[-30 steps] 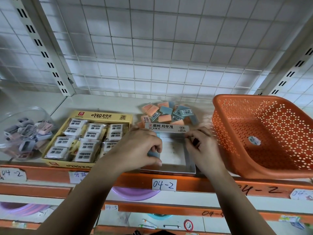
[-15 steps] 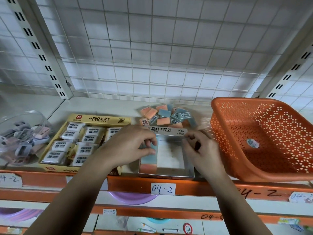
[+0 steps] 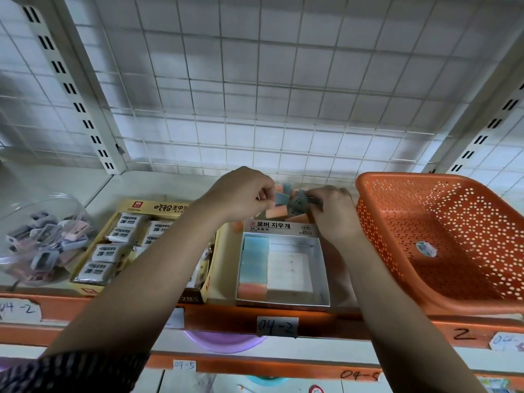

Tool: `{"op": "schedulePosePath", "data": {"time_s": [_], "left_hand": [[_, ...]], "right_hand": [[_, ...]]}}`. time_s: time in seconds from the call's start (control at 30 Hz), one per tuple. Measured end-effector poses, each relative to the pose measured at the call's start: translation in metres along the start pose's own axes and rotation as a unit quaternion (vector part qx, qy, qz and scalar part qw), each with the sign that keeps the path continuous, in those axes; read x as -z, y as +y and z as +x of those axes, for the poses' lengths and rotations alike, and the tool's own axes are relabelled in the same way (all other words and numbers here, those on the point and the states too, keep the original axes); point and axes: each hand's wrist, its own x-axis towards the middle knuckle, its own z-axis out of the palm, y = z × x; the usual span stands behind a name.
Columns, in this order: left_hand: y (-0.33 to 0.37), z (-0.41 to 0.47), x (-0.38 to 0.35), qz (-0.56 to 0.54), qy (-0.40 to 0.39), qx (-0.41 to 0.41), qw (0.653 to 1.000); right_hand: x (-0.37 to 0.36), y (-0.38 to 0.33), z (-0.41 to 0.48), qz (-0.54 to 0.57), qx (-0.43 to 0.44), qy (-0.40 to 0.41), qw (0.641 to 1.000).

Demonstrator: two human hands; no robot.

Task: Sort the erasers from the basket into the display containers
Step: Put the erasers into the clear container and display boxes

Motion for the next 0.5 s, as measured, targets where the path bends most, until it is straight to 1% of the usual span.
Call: {"op": "schedulePosePath", "data": {"time_s": [0.13, 0.3, 0.37, 0.5], "left_hand": [[-0.007, 0.027, -0.011, 0.046, -0.009, -0.009, 0.999], [-0.010, 0.048, -0.026, 0.104, -0.046, -0.011, 0.993], [-0.009, 0.052, -0.028, 0.111, -0.047, -0.008, 0.993], [-0.006, 0.055, -0.033, 0.111, -0.059, 0.013, 0.992]], "right_hand": [[0.003, -0.001, -0.002, 0.036, -0.022, 0.012, 0.999], [0.006, 0.003, -0.025, 0.106, -0.022, 0.064, 0.992], [0.009, 0.000, -0.036, 0.158, -0.028, 0.073, 0.984], [0.016, -0.008, -0.052, 0.251, -0.026, 0.064, 0.966]]}}
